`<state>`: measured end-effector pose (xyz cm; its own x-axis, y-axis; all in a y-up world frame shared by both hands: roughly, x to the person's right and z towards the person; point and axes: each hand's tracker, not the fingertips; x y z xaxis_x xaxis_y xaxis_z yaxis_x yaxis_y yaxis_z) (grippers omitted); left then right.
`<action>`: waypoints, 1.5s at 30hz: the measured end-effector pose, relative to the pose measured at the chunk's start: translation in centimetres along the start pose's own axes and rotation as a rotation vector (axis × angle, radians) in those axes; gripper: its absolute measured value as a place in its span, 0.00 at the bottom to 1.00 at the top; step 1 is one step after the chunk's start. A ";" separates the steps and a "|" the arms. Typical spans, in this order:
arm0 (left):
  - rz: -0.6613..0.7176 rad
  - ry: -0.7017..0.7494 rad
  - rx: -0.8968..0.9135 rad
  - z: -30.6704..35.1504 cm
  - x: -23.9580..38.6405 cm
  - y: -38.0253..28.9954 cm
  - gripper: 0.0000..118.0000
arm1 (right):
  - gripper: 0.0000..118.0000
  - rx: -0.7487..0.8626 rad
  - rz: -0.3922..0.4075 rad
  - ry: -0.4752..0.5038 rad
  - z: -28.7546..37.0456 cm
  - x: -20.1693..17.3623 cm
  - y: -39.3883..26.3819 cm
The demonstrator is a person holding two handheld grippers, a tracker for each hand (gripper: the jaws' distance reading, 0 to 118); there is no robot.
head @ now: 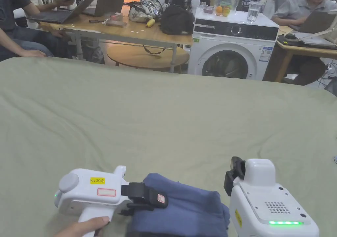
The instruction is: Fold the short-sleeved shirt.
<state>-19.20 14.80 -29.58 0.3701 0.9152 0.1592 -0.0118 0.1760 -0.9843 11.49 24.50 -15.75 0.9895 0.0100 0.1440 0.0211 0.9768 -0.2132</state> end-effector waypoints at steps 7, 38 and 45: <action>-0.022 0.068 0.069 7.3 1.6 0.1 0.17 | 0.00 0.093 0.011 0.095 -0.3 -3.9 0.8; 0.210 0.952 0.183 45.6 -7.4 5.7 0.20 | 0.00 0.037 0.096 0.480 -6.1 -27.2 3.6; 0.192 1.050 0.212 46.3 -7.3 4.8 0.45 | 0.00 0.019 0.112 0.469 -6.7 -27.1 3.3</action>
<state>-64.95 25.77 -31.96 0.9530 0.1857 -0.2395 -0.2771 0.2137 -0.9368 -14.34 26.00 -26.80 0.9434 0.0219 -0.3309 -0.0873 0.9790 -0.1841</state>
